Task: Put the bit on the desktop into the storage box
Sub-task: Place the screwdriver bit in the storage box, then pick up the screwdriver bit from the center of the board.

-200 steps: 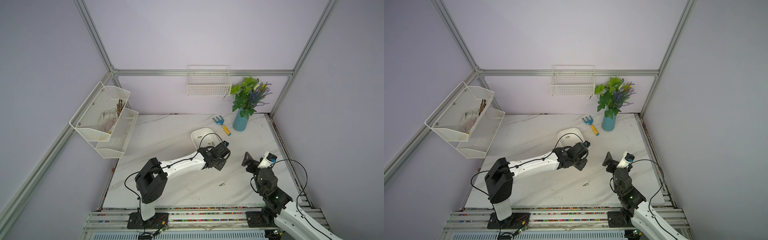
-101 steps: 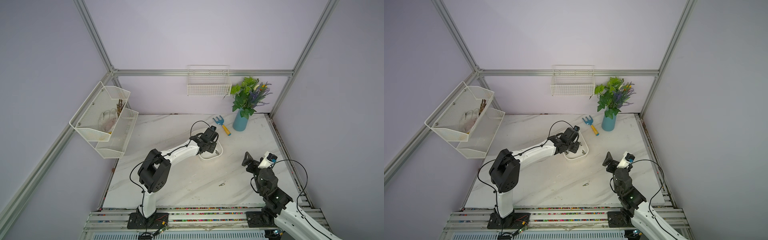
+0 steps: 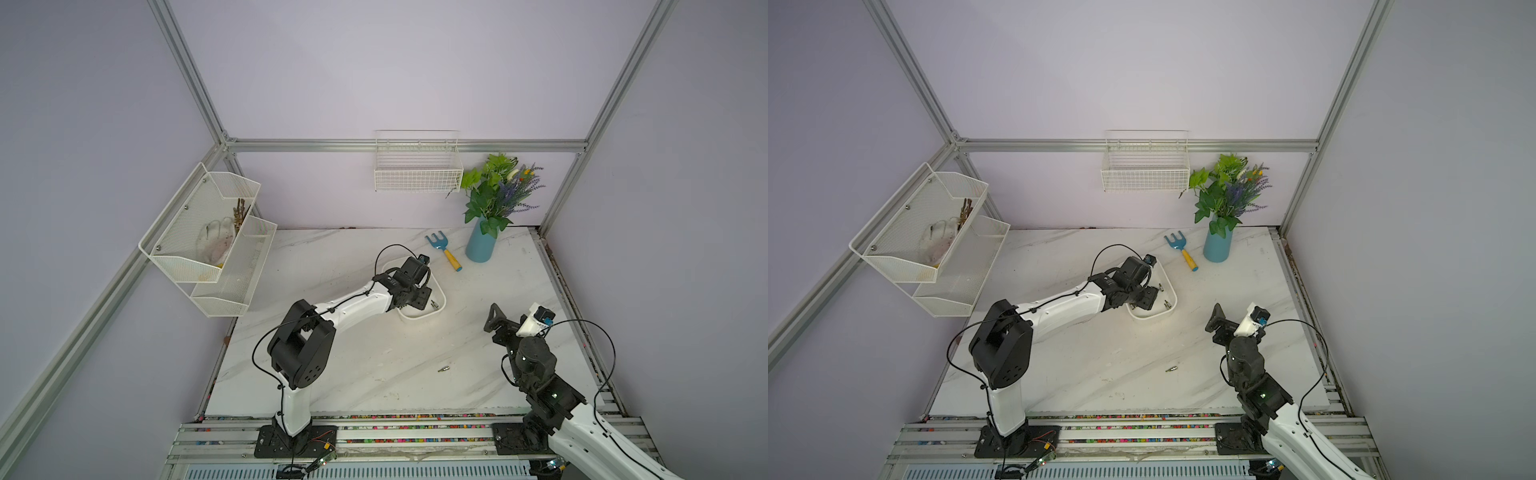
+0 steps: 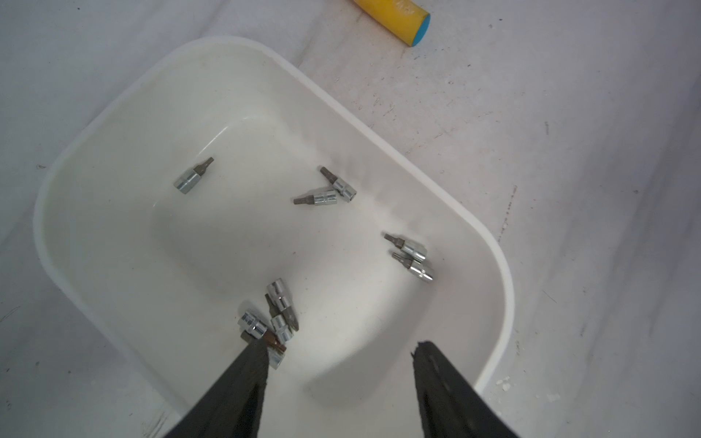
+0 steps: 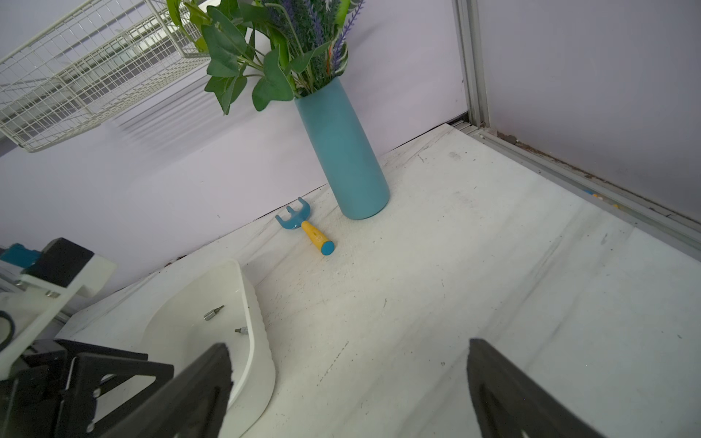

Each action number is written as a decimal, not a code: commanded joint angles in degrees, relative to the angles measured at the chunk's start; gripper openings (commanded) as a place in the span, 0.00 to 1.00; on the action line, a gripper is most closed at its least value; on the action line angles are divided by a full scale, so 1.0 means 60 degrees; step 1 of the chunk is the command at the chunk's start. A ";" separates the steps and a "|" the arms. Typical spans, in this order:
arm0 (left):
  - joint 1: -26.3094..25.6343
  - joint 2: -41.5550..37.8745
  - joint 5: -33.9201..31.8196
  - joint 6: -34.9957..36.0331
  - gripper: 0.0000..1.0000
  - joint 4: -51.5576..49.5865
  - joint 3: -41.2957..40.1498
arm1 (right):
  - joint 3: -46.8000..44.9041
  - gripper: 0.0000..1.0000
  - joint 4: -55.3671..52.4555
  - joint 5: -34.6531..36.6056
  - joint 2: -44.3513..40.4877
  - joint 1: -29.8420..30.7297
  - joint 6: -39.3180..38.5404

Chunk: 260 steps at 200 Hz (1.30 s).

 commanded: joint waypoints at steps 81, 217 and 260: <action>-0.2188 -0.1856 0.2383 0.1099 0.76 -0.0014 -0.1175 | -0.0049 1.00 0.0158 0.0093 0.0002 -0.0027 0.0049; -0.3463 -0.0330 0.1457 0.0810 0.62 0.0180 -0.1584 | -0.0151 1.00 -0.0297 0.0890 -0.0796 -0.0032 0.0283; -0.3600 0.0048 0.1231 0.0734 0.56 0.0173 -0.1599 | -0.0151 1.00 -0.0311 0.0909 -0.0805 -0.0035 0.0283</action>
